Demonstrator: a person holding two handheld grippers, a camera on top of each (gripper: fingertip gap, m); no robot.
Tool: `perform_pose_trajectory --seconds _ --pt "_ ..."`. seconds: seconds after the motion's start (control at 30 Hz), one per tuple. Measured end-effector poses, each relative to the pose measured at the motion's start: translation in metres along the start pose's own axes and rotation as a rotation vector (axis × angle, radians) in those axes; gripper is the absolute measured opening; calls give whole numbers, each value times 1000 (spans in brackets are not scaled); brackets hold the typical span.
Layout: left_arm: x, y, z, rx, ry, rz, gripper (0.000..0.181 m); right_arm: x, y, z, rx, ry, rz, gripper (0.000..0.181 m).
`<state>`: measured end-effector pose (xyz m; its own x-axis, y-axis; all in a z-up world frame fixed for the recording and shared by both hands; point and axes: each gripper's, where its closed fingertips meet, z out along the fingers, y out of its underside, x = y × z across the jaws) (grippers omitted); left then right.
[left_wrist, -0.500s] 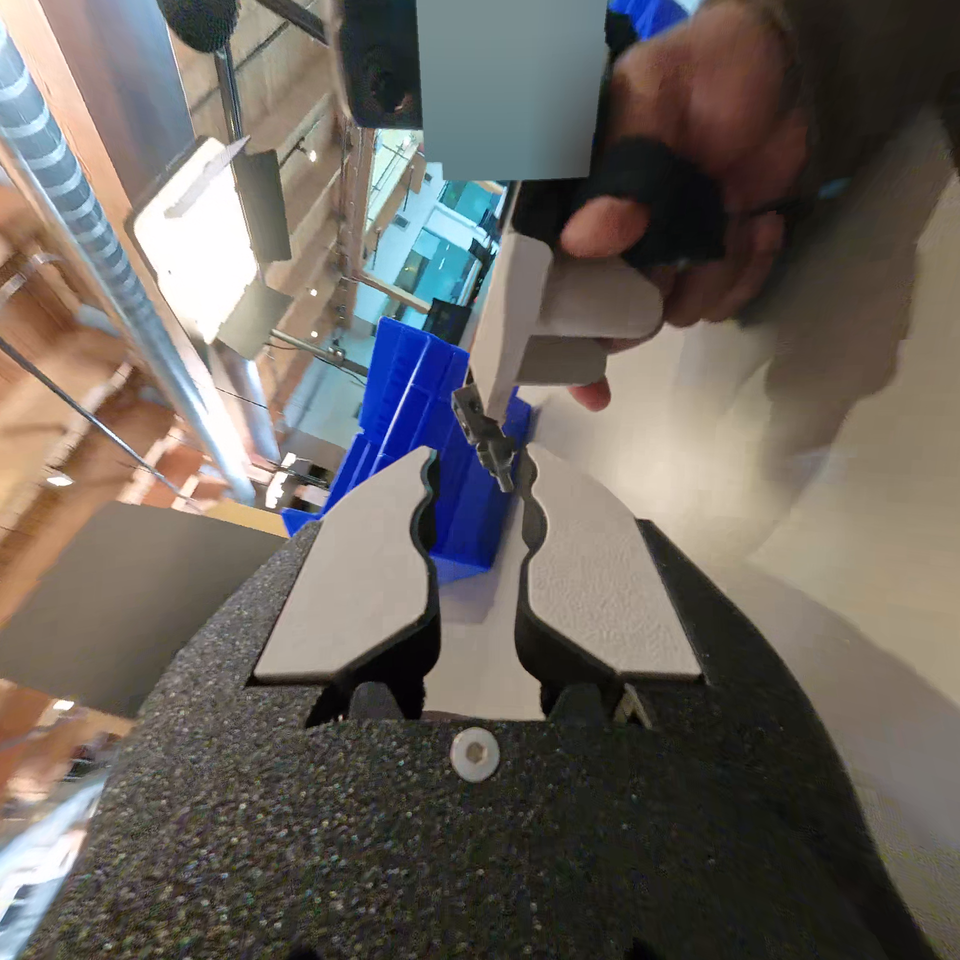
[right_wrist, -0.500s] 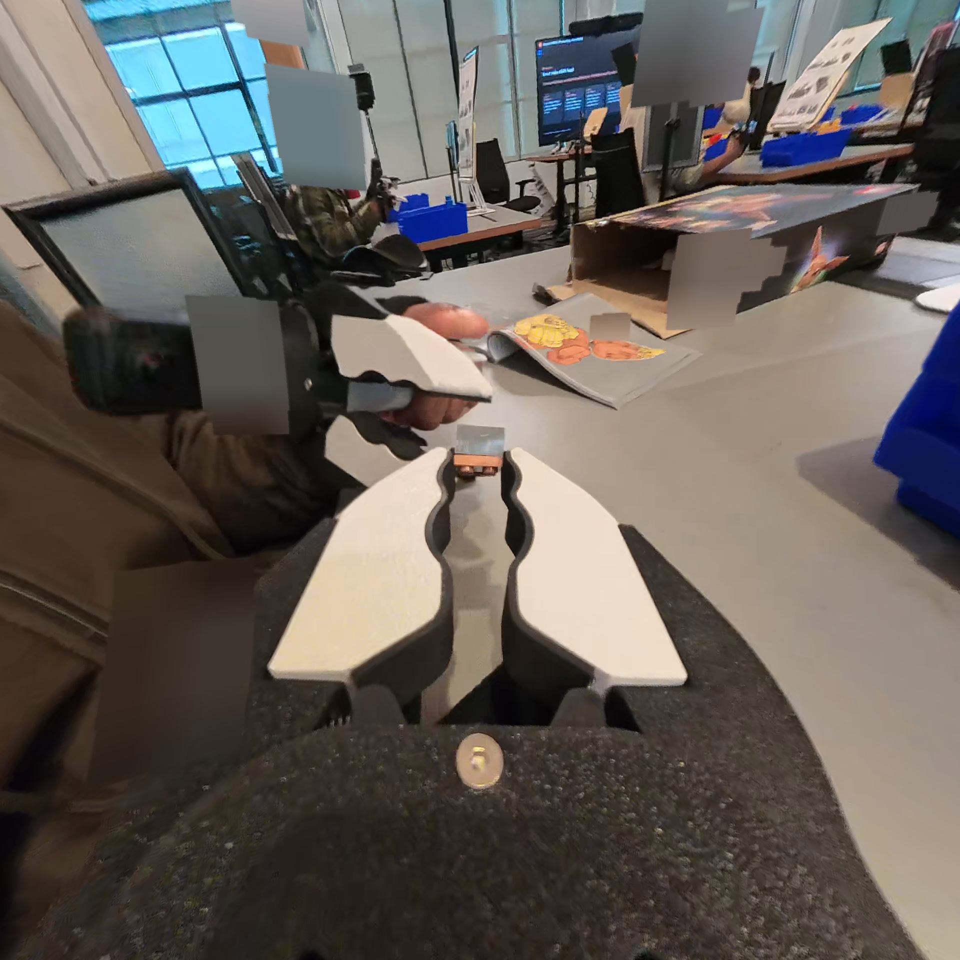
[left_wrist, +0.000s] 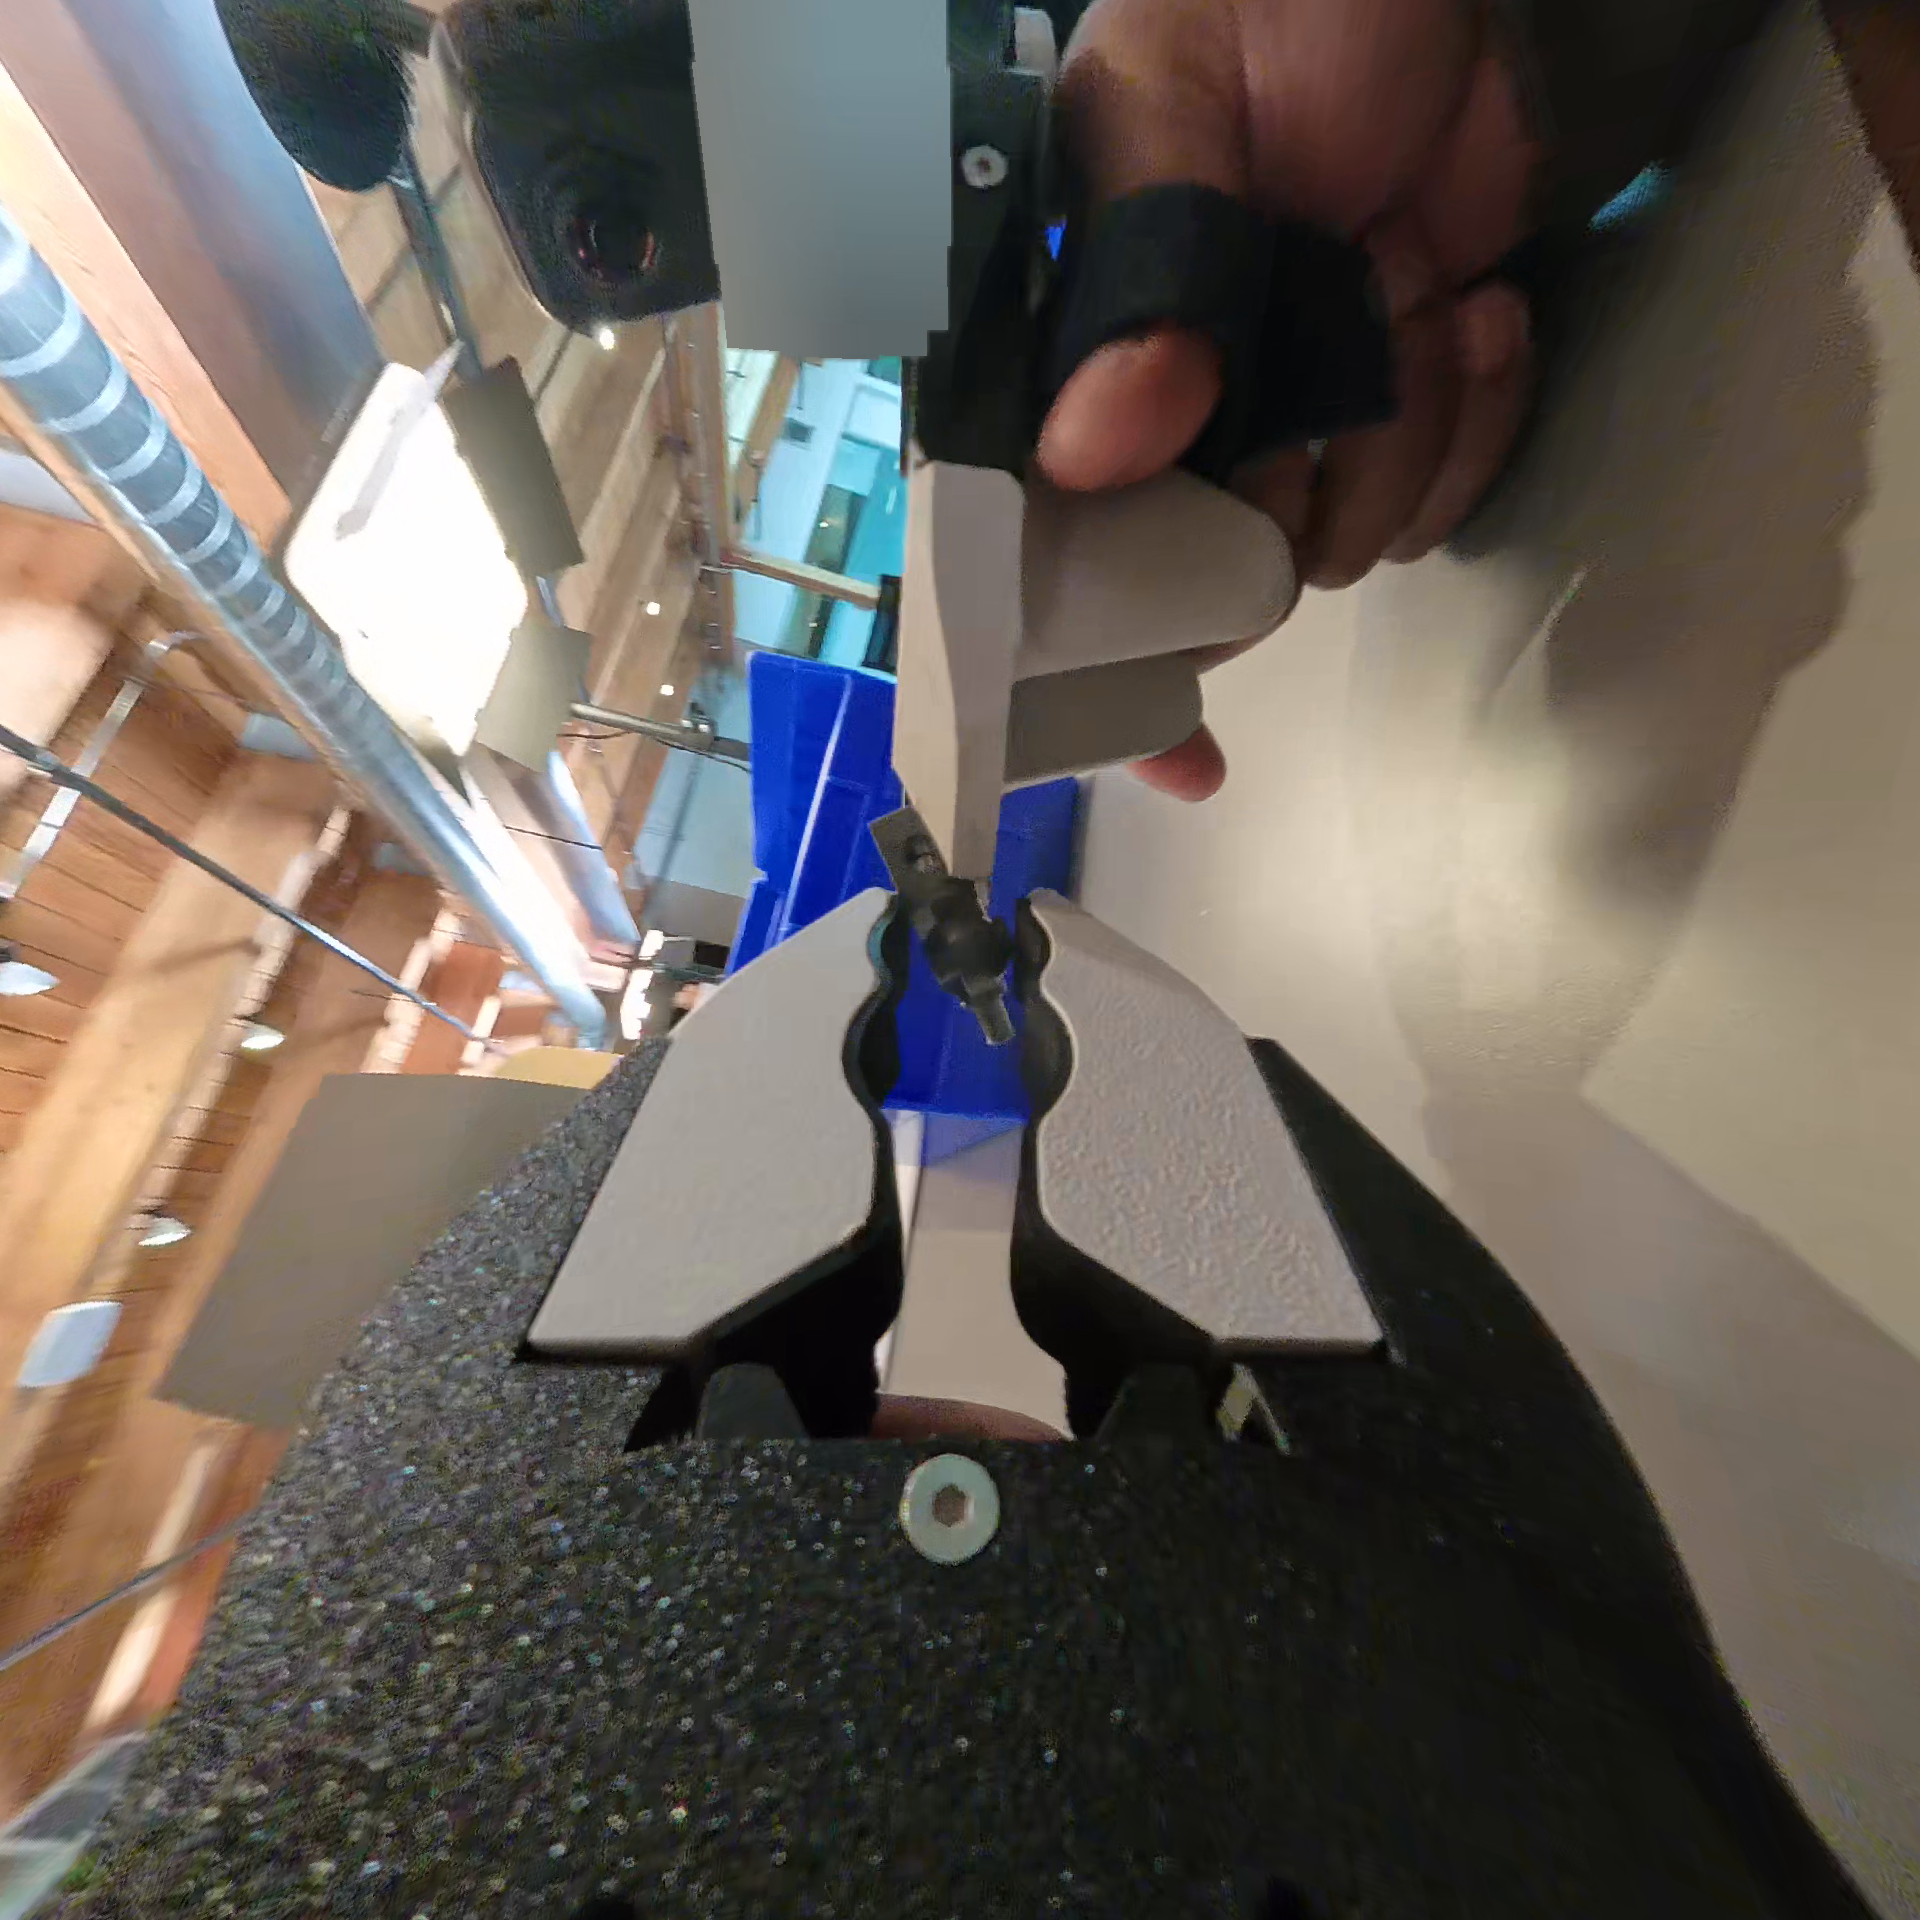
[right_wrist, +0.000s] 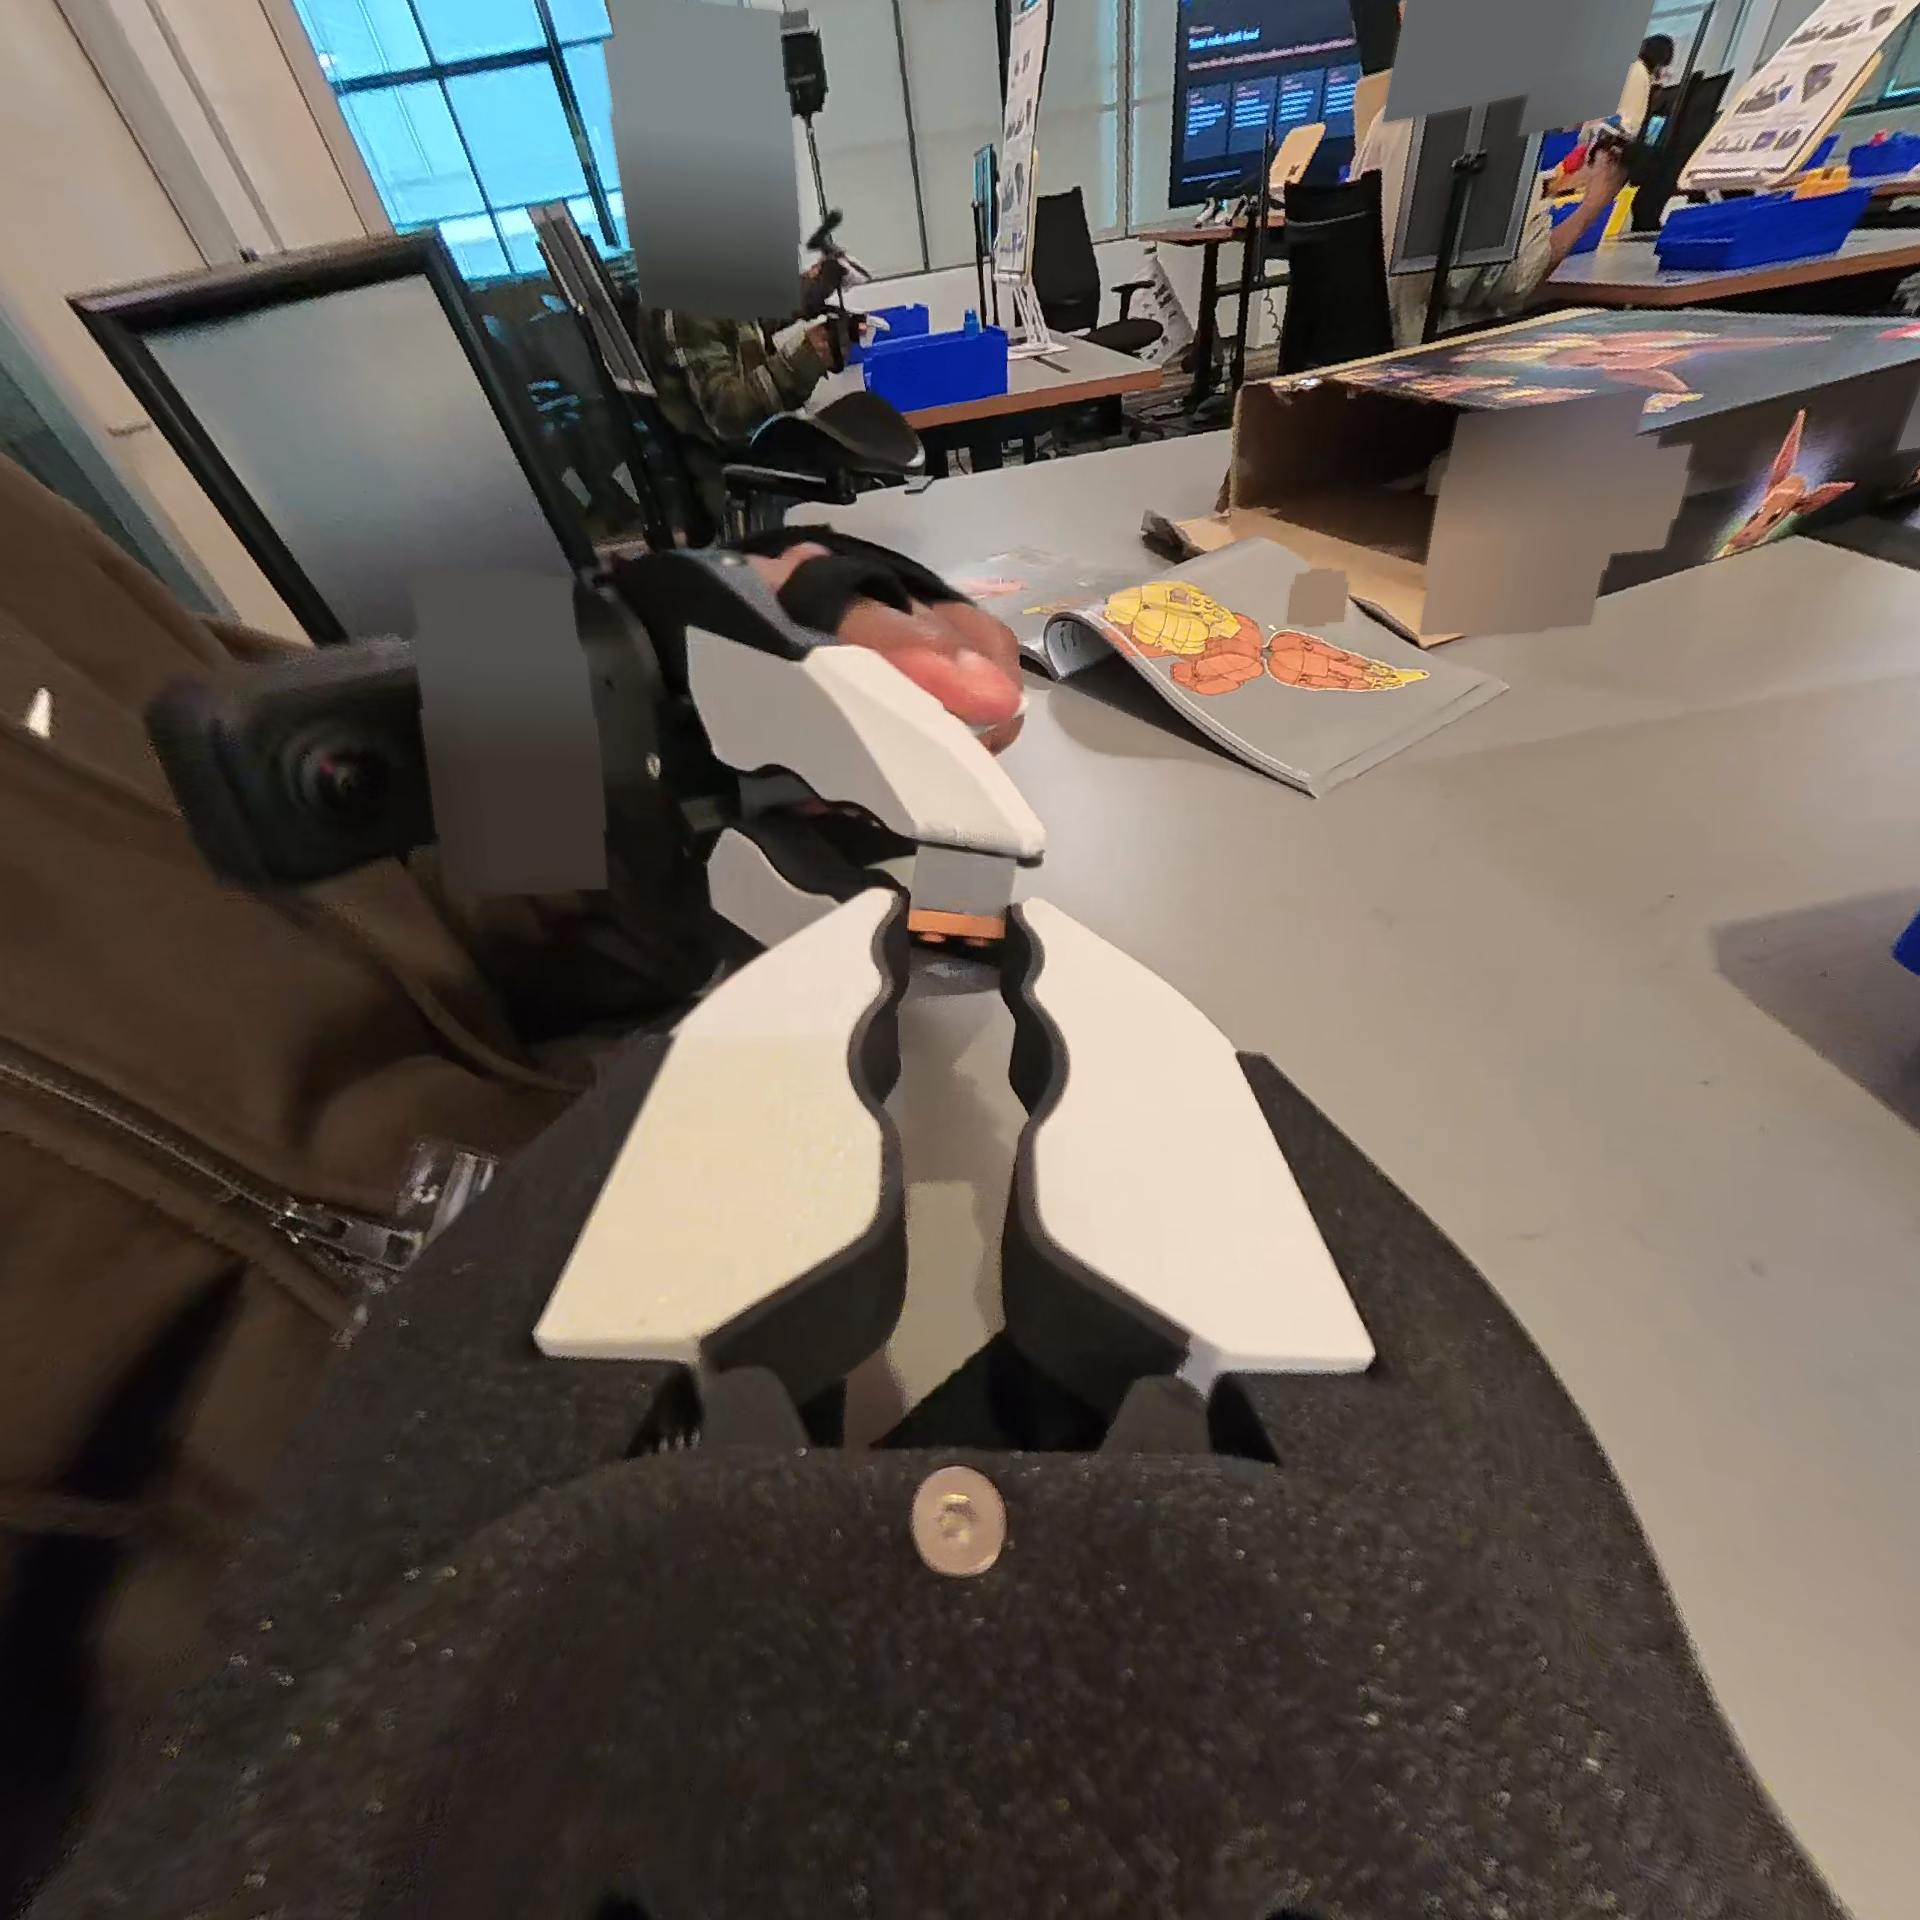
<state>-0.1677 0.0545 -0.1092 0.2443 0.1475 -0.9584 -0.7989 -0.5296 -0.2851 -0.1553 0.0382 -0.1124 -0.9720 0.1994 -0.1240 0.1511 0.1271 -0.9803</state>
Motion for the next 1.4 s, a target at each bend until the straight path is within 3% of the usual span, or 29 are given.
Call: perform_pose_trajectory --seconds 0.3,0.57,0.7,0.77,0.87,1.0,1.1,1.17,1.3,1.4 --pt "17 -3 -4 56 248 -354 16 4 15 -4 -126 35 -173 17" --pt "9 15 2 -17 229 -558 17 14 9 -8 -74 113 -188 17" --pt "-5 23 1 -7 169 -670 17 28 0 -14 -31 224 -229 17" --pt "-10 26 1 -3 136 -692 17 44 -19 -22 25 341 -298 17" --pt "-11 28 1 -21 122 -693 17 77 -75 -37 95 508 -384 17" --pt "-12 31 1 -31 102 -692 17 155 -152 -56 99 723 -394 17" --pt "-14 35 -1 -39 87 -709 16 222 -160 -69 38 838 -261 37" --pt "-15 37 -2 -39 81 -727 16 237 -157 -80 98 869 -166 46" --pt "-20 38 -3 -13 78 -795 16 213 -145 -99 272 847 -139 45" --pt "-28 32 -7 85 102 -942 16 157 -127 -76 218 659 -301 41"
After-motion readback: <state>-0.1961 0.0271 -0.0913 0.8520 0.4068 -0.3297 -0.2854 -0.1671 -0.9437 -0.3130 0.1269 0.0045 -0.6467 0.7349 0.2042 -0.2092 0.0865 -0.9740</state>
